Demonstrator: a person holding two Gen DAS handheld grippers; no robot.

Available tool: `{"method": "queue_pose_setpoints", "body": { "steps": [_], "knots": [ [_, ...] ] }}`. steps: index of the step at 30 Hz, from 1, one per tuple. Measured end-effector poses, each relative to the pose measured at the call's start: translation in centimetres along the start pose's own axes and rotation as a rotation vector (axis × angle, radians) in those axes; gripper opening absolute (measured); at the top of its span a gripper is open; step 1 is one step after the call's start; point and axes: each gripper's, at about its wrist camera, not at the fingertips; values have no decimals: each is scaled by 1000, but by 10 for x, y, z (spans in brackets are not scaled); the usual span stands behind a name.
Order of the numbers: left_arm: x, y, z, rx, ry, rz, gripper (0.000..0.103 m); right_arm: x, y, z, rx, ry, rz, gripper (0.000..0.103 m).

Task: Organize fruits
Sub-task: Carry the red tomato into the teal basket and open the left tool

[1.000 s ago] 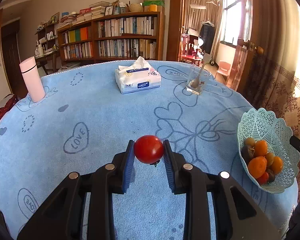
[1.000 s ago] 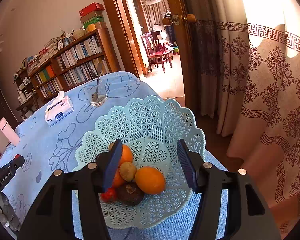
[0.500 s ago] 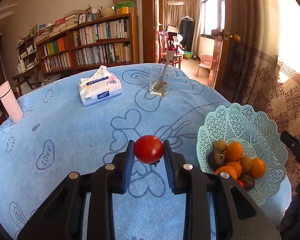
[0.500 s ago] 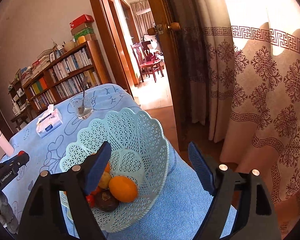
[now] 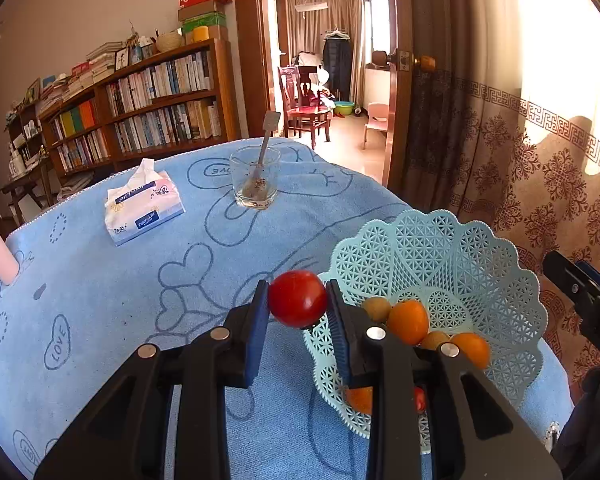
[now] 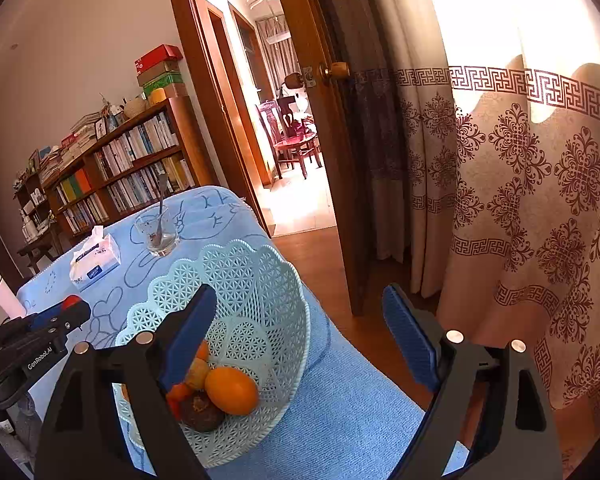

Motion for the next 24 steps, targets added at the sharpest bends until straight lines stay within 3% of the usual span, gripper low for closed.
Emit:
{"method": "queue_pose_setpoints", "body": {
  "steps": [24],
  "knots": [
    [8,42,-10,84,7,62,29,-9,4,-5,27,21,-6,88]
  ]
}}
Point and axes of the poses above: each gripper's, at about its wrist camera, not at the fingertips, and x roughly the way its jaws point, y to its right, z to its underside, and after that the axes turned 3 degrees about -y, right-handed
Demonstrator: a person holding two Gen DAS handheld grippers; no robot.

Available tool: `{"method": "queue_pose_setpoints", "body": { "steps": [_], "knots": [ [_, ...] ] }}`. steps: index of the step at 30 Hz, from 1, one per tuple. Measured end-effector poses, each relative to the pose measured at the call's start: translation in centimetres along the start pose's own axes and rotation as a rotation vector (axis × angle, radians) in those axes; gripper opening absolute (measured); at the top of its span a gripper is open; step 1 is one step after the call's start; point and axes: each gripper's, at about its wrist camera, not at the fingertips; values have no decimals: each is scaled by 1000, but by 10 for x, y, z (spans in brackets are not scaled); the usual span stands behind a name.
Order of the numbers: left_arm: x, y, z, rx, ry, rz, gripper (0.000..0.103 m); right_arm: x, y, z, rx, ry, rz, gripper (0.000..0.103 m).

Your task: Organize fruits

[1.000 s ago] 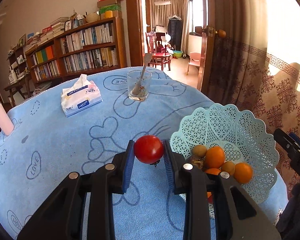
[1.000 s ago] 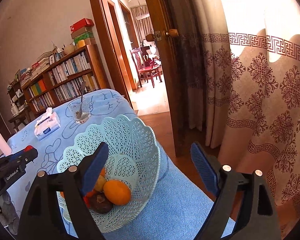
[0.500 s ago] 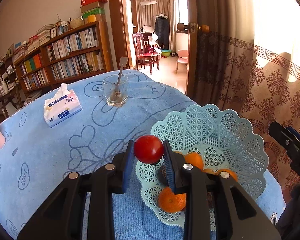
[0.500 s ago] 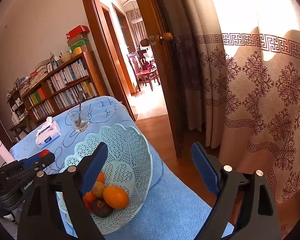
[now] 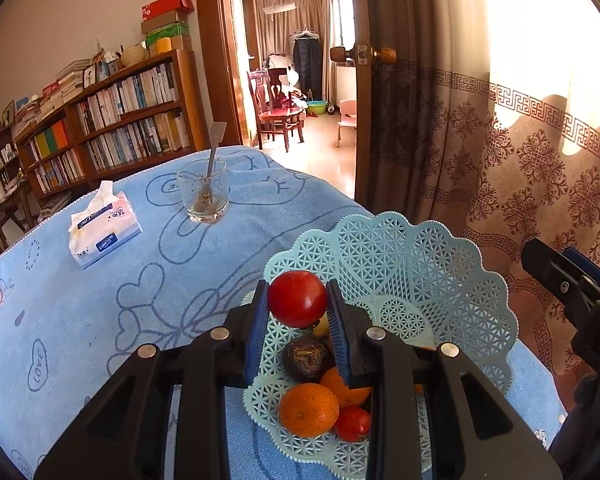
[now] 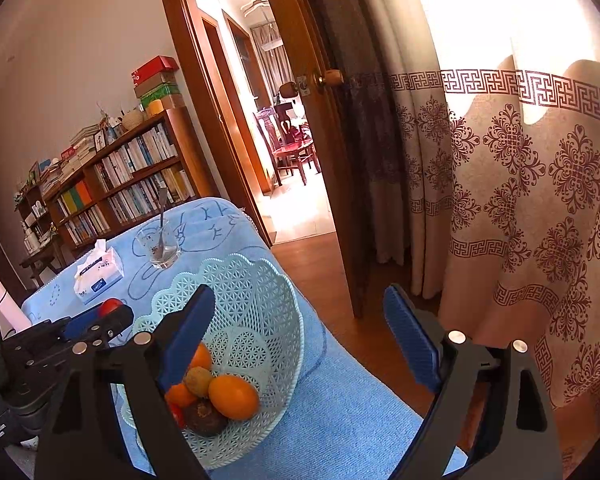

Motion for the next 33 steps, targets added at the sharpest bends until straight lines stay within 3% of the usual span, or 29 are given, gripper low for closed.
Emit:
{"method": "queue_pose_setpoints", "body": {
  "steps": [7,8,11,14,18,33],
  "knots": [
    [-1,3,-2,2,10,4,29,-3,-1,-2,0,5,-1,88],
    [-1,3,-1,1,12,1,34,-3,-1,-2,1,6,-1,88],
    [-5,1,-1,-7,37,-18,67,-4,-1,-2,5,8,-4,96],
    [-8,-1,-1,1,46,-25,70,-4,-1,-2,6,10,-5,96],
    [-11,-4,1,0,57,-45,82,-4,-3,-1,7,4,-11,98],
    [-19,-18,11,-5,53,-117,94,3,-14,5,-41,-50,-7,100]
  ]
}}
Point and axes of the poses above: each gripper's, at about its wrist camera, not at the fingertips, and x roughly the way its jaws point, y to its right, z to its underside, and after that the axes turned 3 degrees about -y, right-handed
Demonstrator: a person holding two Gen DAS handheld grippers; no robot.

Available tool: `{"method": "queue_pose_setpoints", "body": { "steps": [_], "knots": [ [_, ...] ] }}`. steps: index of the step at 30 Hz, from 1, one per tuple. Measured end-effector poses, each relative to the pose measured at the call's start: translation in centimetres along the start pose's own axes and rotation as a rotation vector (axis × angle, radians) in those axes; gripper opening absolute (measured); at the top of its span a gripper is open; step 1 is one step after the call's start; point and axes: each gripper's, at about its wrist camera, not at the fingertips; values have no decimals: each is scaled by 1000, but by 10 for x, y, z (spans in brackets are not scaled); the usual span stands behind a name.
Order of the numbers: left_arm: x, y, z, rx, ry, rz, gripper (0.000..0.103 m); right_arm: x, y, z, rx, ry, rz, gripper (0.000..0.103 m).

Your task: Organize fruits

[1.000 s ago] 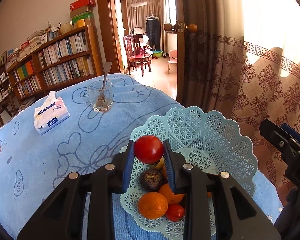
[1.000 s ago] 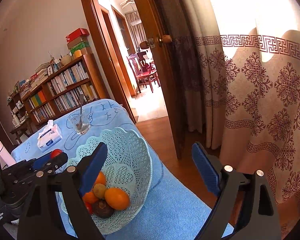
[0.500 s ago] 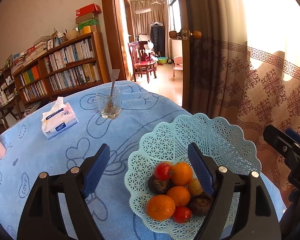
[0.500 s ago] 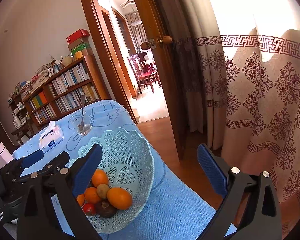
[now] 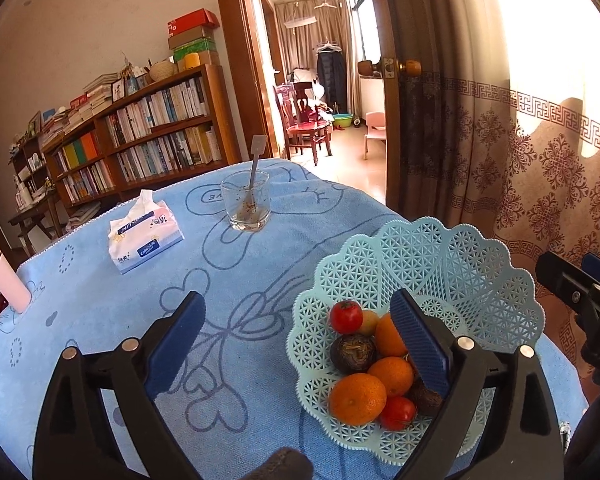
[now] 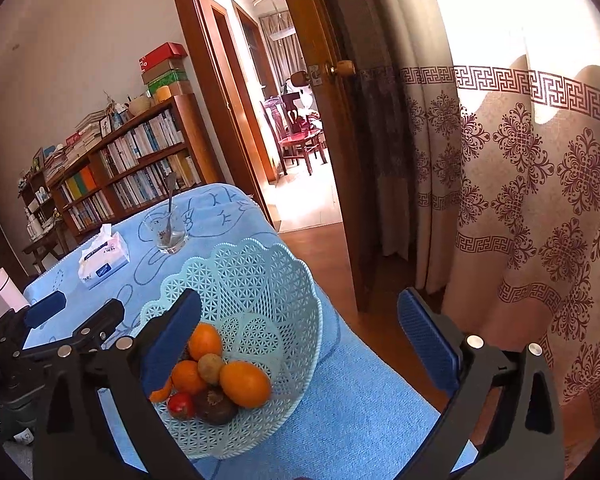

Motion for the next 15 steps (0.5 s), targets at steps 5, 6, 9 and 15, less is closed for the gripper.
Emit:
{"method": "queue_pose_setpoints", "body": {
  "steps": [5,6,9,15],
  "knots": [
    [-1,-5,6,-1,-5,-31,98,9,-11,7,-66,-59,10,100],
    [-2,-6,7,-3,-8,-35,98,10,-14,10,-81,-68,11,100],
    [-3,-10,12,-8,-13,-52,98,11,-23,16,-145,-82,28,100],
    [-6,-17,19,3,-15,-88,98,15,-36,29,-219,-130,37,100]
  ]
}}
Point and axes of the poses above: each gripper's, at about its wrist camera, not at the fingertips, and x roughly the way its jaws point, y to its right, z to its underside, and after that the axes turned 3 degrees about -y, right-handed
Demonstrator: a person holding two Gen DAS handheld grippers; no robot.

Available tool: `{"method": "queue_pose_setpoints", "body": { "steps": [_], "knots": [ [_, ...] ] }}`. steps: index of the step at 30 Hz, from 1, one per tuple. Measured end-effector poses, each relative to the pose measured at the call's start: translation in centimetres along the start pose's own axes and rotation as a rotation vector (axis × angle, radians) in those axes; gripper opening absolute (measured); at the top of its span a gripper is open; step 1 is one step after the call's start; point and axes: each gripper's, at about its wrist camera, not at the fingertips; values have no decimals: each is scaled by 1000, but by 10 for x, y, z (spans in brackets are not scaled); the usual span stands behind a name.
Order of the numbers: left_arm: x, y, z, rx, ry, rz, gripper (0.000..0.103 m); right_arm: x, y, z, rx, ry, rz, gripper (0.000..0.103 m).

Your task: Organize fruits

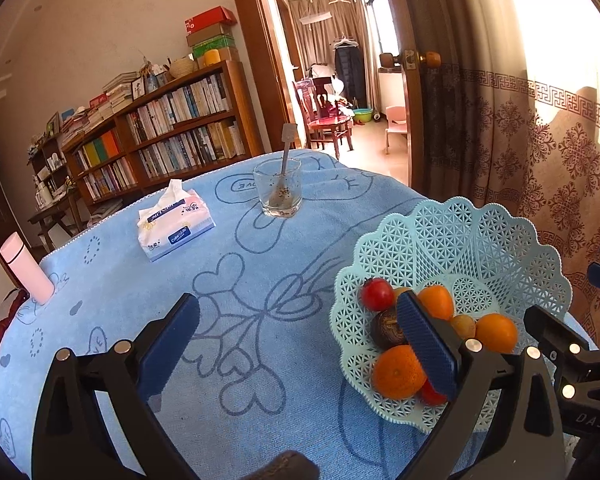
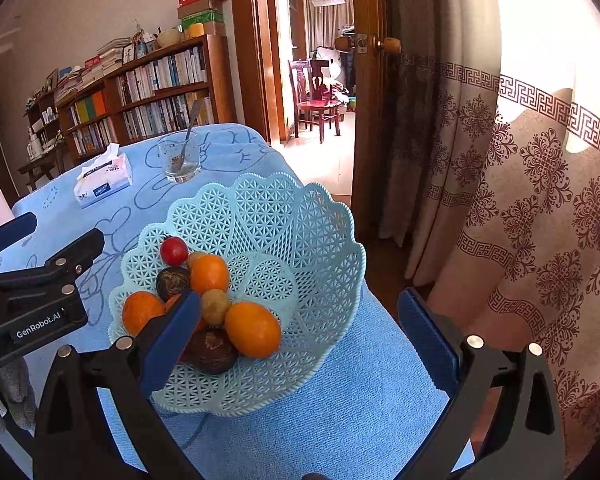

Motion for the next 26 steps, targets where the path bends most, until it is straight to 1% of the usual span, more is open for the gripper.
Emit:
{"method": "queue_pose_setpoints", "body": {
  "steps": [7,14,17,20,22,26],
  "knots": [
    [-1,-2,6,18,-5,-10,98,-1,-8,7,-15,-15,-12,100],
    [-6,-1,10,33,13,-15,98,-4,-8,9,0,-14,-17,100],
    [-6,-2,11,36,9,-16,98,-5,-7,10,9,-17,-25,100],
    [-7,-6,14,20,-13,-20,98,-5,-9,11,17,-24,-43,100],
    [-5,-14,18,-4,-43,-15,98,-6,-12,13,17,-27,-61,100],
    [-2,-34,32,-40,-99,-51,98,-10,-26,17,0,-27,-102,100]
  ]
}}
Point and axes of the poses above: each gripper's, at about its wrist camera, not at the fingertips, and x roughly the way its jaws point, y to its right, z to its underside, and after that the axes turned 3 degrees about -y, right-handed
